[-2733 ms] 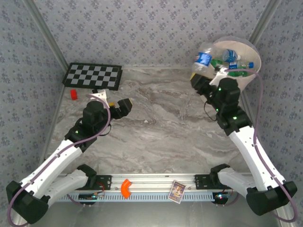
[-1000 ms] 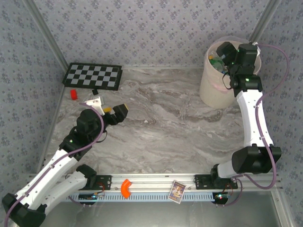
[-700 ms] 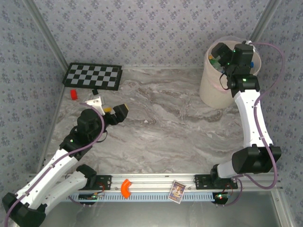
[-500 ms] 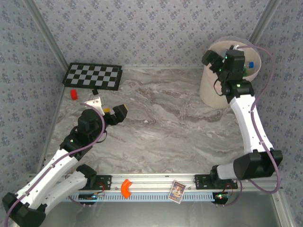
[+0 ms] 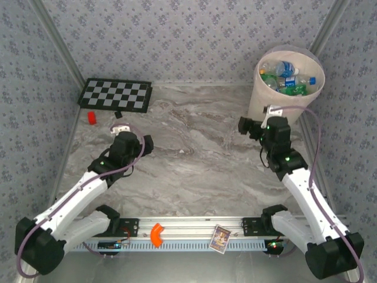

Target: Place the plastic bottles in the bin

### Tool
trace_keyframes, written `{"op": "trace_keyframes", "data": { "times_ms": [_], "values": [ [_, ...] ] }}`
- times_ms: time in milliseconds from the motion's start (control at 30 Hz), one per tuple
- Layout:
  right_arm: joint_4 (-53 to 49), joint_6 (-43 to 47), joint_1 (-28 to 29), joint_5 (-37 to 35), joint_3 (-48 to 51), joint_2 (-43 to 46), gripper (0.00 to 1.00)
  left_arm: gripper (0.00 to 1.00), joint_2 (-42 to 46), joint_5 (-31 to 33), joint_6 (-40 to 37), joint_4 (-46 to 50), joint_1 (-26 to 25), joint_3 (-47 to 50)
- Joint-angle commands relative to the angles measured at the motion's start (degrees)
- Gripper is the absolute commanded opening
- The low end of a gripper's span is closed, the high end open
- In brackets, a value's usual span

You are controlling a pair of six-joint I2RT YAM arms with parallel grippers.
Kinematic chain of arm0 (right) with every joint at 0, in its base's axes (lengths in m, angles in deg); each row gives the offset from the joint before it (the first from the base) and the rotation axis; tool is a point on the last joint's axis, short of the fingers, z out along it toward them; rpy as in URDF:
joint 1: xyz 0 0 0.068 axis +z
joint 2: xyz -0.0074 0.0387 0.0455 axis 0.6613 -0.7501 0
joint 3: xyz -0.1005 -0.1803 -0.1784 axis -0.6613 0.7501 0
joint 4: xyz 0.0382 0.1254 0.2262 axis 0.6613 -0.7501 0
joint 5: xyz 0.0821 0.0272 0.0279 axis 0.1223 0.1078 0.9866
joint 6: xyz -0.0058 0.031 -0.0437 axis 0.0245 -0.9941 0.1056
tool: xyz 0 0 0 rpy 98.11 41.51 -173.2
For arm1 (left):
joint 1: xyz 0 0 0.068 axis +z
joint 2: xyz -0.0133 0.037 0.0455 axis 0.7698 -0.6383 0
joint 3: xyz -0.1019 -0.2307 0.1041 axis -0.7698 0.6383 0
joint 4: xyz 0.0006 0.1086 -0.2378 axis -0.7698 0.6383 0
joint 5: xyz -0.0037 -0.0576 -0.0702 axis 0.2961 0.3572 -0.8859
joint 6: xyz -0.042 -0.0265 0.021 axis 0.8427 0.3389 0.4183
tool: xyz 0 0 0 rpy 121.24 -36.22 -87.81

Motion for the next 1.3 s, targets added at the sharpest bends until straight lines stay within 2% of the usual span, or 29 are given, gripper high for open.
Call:
{"op": "trace_keyframes", "data": {
  "times_ms": [0,133,267,333,467,600,700,767,800,900,967,1000,1100,1167,1233,1267],
  "values": [
    [6.9,6.8,0.4,-3.9,8.2,1.4,1.00,1.00,-1.0,4.1,0.5,-0.1,0.5,1.0],
    [18.9,9.6,0.7,-5.5,18.1,1.3,0.99,1.00,-0.2,4.1,1.0,-5.1,0.8,3.5],
    [29.8,10.3,0.9,-11.6,24.5,-0.7,1.00,1.00,0.8,7.0,-1.4,-8.7,1.2,5.2],
    [30.5,10.9,1.2,-16.5,24.2,-2.8,0.99,1.00,1.2,9.1,-4.1,-9.5,2.4,5.5],
    [35.0,17.6,1.3,-20.2,23.2,-8.7,0.99,1.00,0.7,9.6,-11.9,-10.4,8.9,5.4],
    [44.5,17.4,-1.8,-17.9,24.8,-16.3,0.99,1.00,-3.9,10.1,-22.4,-12.0,15.6,5.4],
    [51.9,16.1,-5.1,-14.8,26.4,-21.9,0.99,1.00,-8.9,12.8,-23.4,-16.3,19.8,7.1],
    [55.8,16.0,-6.9,-13.7,26.5,-24.7,0.99,1.00,-11.0,10.9,-24.2,-21.1,22.1,9.2],
    [56.1,18.0,-7.5,-13.3,25.6,-25.7,0.99,1.00,-12.1,9.4,-25.1,-24.4,22.8,10.3],
    [55.8,16.5,-8.2,-12.1,24.1,-28.4,0.99,1.00,-15.1,4.9,-27.7,-31.5,24.8,11.8],
    [62.6,15.8,-9.4,-11.4,25.6,-32.4,0.99,1.00,-17.0,1.7,-29.3,-36.3,25.5,12.6],
    [67.6,18.6,-10.3,-11.0,26.3,-34.5,0.99,1.00,-18.0,-1.0,-29.9,-38.8,26.1,13.2],
    [61.3,14.1,-11.6,-8.9,25.3,-32.2,0.99,1.00,-21.0,-4.5,-30.1,-43.8,26.5,13.7],
    [66.5,17.5,-11.6,-7.2,27.1,-33.2,0.99,1.00,-22.0,-5.9,-30.5,-45.2,26.6,13.4],
    [68.4,14.7,-11.9,-5.9,28.2,-35.5,0.99,1.00,-22.6,-6.6,-30.9,-48.5,26.7,13.9],
    [74.0,18.0,-11.9,-6.4,28.4,-38.5,0.99,1.00,-22.9,-6.8,-30.8,-50.0,26.7,14.2]
  ]
}}
